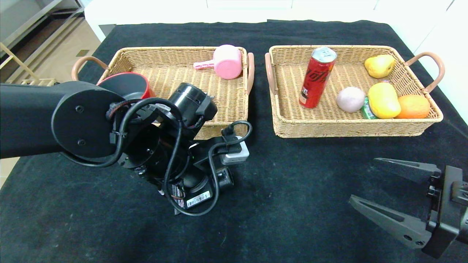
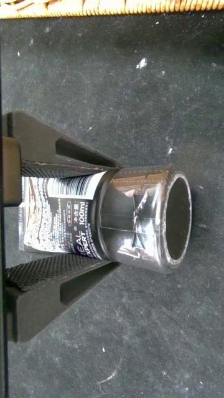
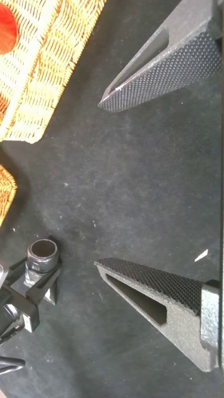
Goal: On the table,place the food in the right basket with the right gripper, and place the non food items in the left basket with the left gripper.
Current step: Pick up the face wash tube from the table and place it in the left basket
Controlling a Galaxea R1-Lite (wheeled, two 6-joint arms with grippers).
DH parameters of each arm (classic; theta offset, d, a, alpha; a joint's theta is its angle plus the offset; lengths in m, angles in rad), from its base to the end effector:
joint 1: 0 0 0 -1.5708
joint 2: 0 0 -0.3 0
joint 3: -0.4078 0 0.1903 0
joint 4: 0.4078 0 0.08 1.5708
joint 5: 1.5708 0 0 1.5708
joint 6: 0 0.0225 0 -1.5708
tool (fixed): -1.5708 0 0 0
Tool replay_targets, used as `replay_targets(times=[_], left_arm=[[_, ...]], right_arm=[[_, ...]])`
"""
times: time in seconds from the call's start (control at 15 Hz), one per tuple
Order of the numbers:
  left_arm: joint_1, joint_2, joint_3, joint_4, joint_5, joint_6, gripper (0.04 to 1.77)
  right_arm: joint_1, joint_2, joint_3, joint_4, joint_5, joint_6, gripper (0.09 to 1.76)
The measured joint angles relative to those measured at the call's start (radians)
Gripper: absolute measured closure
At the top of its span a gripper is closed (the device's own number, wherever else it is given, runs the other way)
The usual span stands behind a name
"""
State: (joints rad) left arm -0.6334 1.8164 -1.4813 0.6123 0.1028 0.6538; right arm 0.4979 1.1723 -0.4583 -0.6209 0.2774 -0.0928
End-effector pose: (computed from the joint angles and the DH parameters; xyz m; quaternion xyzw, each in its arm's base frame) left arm 0.2613 -0.1890 0.2217 0.4312 0.3282 -0.3576 0.7606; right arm 0.1431 0.0848 0.2097 -0.0480 0.0287 0.3793 0.9236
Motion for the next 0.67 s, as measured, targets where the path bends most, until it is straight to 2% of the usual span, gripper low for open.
replay_targets(times=[0.33, 0.67], left_arm=[[0.000, -0.010, -0.023, -0.031, 0.032, -0.005, 1.06], [-0.002, -0.053, -0.073, -0.034, 0.028, -0.082, 1.07]], right_arm=[[-0.002, -0.013, -0.008, -0.008, 0.000, 0.004, 0.14], [0.005, -0.041, -0.011, -0.004, 0.001, 0.004, 0.14]])
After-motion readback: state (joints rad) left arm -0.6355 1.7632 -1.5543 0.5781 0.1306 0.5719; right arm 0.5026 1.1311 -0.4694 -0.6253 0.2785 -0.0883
